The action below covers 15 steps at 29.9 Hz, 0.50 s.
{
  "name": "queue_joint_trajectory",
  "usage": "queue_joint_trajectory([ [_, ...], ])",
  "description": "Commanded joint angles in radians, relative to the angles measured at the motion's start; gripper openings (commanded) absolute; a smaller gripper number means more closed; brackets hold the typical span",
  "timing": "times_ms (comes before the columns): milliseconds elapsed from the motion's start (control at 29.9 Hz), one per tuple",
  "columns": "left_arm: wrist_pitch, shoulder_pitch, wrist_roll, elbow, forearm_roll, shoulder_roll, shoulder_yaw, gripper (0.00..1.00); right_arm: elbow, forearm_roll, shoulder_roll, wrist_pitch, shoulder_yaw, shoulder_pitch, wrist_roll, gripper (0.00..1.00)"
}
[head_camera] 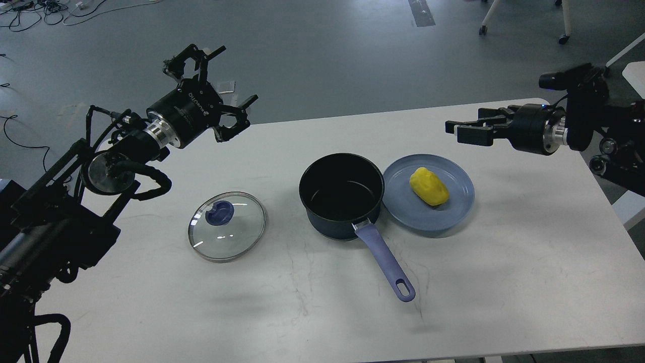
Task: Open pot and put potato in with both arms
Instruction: 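Reach the right gripper down to the yellow potato on the plate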
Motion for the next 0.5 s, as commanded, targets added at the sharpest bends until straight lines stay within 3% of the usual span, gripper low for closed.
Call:
queue_joint_trajectory([
  [0,-0.001,0.001,-0.002,0.001,0.003,0.005,0.01,0.99,-0.038,-0.01,0.054,-0.015,-0.054,-0.018,0.003,0.98],
  [468,-0.014,0.022,-0.004,-0.003,0.02,0.006,0.013,0.99,-0.139,-0.01,0.192,-0.021,-0.133,-0.014,0.003,0.93],
])
